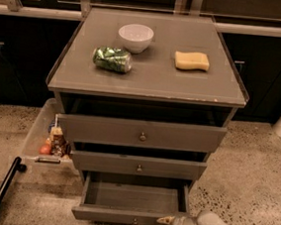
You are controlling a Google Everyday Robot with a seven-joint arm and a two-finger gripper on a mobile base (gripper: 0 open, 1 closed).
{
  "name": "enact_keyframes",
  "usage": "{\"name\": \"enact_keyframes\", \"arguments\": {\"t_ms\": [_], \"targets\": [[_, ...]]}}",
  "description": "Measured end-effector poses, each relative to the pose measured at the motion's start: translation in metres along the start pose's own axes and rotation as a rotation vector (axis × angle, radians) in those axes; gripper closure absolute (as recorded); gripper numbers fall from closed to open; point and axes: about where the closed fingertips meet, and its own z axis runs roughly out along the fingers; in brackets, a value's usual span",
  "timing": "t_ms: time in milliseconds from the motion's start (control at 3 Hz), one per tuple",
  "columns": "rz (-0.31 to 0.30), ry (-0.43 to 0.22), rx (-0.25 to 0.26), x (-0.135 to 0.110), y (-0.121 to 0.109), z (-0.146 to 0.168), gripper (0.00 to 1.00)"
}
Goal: Close bottom drawer
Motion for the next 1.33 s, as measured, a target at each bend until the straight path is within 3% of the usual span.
{"name": "enact_keyframes", "arguments": {"t_ms": [667, 1000, 1333], "targets": [[-0.077, 0.027, 0.036, -0.011, -0.051, -0.003, 0.89], [-0.080, 0.031, 0.042, -0.012, -0.055, -0.004, 1.00], [-0.080, 0.031, 0.042, -0.012, -0.055, -0.004, 0.81]]}}
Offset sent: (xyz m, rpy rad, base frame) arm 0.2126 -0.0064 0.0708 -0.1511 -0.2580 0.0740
